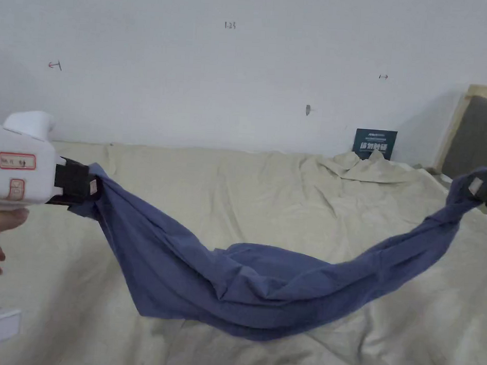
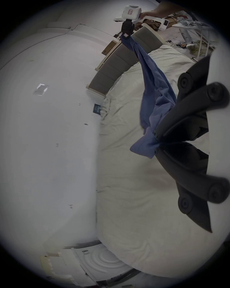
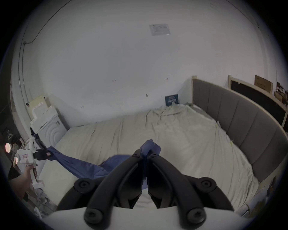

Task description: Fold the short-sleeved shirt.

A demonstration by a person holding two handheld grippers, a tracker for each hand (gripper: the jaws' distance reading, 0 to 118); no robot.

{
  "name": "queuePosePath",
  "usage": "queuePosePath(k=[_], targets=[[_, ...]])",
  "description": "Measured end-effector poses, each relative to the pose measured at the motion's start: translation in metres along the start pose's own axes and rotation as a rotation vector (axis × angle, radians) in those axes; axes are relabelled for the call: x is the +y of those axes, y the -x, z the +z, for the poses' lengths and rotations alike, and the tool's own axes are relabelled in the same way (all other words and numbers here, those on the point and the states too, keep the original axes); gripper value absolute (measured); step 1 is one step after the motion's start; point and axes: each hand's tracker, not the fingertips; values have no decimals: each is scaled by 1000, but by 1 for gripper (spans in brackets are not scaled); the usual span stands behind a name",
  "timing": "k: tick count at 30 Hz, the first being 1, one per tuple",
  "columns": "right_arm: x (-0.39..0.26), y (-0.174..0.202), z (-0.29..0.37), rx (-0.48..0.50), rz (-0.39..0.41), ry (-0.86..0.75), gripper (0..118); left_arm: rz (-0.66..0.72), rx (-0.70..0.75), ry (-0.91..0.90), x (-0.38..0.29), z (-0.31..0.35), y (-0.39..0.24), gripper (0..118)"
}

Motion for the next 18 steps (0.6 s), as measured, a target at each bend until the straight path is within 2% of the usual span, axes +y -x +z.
queuePosePath(k=[5,9,13,18], targets=[[-34,14,47,72,48,-7,7,7,-22,-67,-33,51,14,3],[-51,16,82,133,8,14,6,30,-40,-40,-51,88,26,3],[-67,12,83,126,25,51,7,32,8,21,-64,95,44,3],[-110,-4,29,44,11,205,6,45,102,163,-97,54,69,3]])
